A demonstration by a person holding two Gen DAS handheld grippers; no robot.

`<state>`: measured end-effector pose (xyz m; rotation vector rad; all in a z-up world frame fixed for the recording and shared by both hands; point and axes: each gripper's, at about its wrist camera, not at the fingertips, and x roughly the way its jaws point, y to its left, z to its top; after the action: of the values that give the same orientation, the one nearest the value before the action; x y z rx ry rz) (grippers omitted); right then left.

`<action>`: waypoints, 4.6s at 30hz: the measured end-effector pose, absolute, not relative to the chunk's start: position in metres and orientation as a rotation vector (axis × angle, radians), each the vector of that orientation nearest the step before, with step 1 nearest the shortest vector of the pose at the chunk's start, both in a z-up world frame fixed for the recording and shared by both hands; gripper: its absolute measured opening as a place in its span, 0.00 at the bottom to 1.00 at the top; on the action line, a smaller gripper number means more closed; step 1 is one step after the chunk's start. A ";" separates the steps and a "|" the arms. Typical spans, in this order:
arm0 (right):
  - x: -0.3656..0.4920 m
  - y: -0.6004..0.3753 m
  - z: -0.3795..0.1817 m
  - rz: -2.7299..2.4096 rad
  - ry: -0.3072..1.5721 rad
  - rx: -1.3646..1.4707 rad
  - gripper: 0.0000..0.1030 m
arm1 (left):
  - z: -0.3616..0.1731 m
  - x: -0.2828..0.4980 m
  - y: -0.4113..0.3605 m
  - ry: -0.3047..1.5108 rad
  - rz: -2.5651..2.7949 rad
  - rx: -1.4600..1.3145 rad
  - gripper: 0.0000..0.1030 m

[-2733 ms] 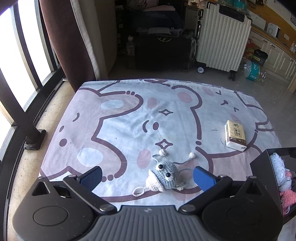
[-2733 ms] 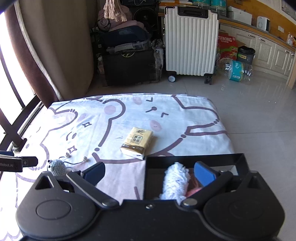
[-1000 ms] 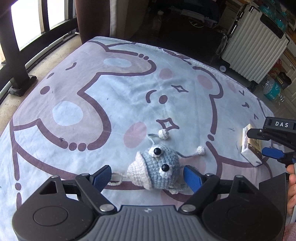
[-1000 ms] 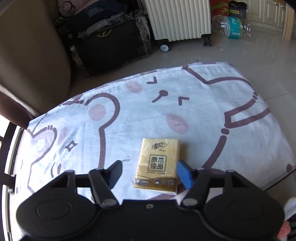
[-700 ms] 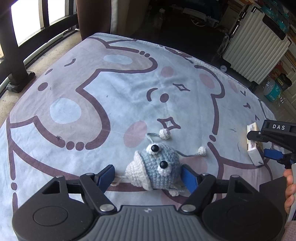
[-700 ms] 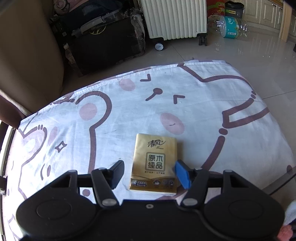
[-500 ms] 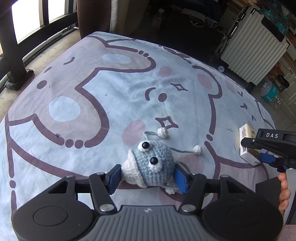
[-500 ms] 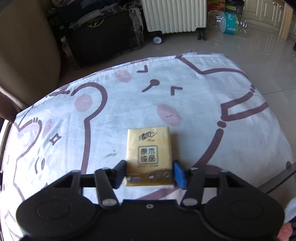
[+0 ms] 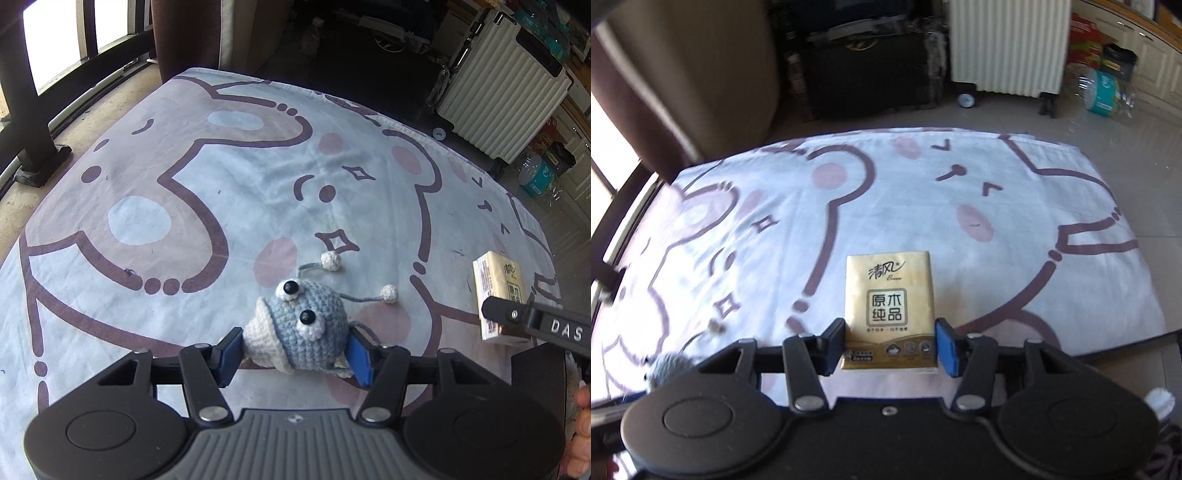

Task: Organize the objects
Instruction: 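Close the left gripper on the grey mouse while the right gripper closes on the tissue pack, then lift the grey mouse with the left gripper while the right gripper carries the tissue pack toward the box, then lower the grey mouse and tissue pack into the black box with both grippers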

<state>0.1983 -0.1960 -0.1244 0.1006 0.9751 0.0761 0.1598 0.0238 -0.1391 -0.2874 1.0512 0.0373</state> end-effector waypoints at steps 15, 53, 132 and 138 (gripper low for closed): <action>0.103 -0.146 -0.129 0.293 1.045 -0.027 0.51 | -0.135 0.153 0.028 1.047 0.031 -0.245 0.57; 0.115 -0.188 -0.059 0.266 0.861 0.132 0.51 | -0.054 0.138 0.002 0.879 -0.117 -0.189 0.57; 0.118 -0.397 -0.071 -0.063 1.036 -0.001 0.51 | -0.074 0.095 -0.236 1.128 -0.532 0.156 0.57; 0.127 -0.393 -0.086 -0.084 1.067 -0.057 0.51 | -0.084 0.092 -0.240 1.133 -0.547 0.195 0.57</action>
<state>0.1267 -0.3926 -0.0864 -0.0568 1.0673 -0.0839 0.0922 -0.2402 -0.0837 0.1947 1.1327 -0.5466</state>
